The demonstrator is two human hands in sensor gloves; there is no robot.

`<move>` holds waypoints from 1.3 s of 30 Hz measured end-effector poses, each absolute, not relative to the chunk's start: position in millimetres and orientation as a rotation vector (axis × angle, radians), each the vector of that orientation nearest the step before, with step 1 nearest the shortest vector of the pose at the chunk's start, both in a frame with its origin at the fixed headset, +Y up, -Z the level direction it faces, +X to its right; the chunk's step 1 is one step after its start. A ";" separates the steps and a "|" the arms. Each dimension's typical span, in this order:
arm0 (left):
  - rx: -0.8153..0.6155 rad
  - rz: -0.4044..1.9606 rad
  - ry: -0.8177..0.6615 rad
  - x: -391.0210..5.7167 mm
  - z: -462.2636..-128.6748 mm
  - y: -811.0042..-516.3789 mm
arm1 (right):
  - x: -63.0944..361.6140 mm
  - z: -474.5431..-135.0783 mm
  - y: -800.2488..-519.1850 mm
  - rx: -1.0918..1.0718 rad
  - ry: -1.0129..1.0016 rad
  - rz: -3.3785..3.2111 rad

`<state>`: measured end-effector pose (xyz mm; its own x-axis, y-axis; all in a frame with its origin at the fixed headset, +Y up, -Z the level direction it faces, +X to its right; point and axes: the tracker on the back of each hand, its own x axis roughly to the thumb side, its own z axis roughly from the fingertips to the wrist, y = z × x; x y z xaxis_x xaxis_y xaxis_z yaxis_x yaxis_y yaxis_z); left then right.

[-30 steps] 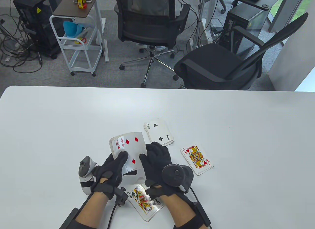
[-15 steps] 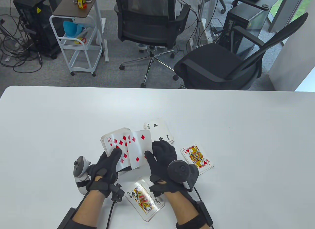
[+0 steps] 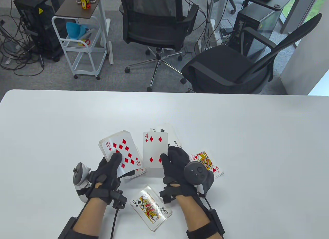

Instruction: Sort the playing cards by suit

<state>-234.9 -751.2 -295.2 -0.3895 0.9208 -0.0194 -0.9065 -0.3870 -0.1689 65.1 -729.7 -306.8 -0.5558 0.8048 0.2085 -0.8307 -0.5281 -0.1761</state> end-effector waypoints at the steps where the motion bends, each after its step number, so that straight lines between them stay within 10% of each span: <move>1: -0.129 1.968 -0.154 -234.9 -295.1 -751.1 | 64.0 -306.8 -730.3 0.129 -0.303 2.148; 39: -0.033 2.088 -0.173 -257.3 -299.6 -735.7 | -61.7 -369.4 -731.2 0.236 0.334 2.720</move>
<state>-257.3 -735.7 -299.6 -0.5002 0.8646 0.0482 -0.8607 -0.4903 -0.1370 -61.7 -731.2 -369.4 -0.9102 0.3972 0.1170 -0.3571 -0.8960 0.2640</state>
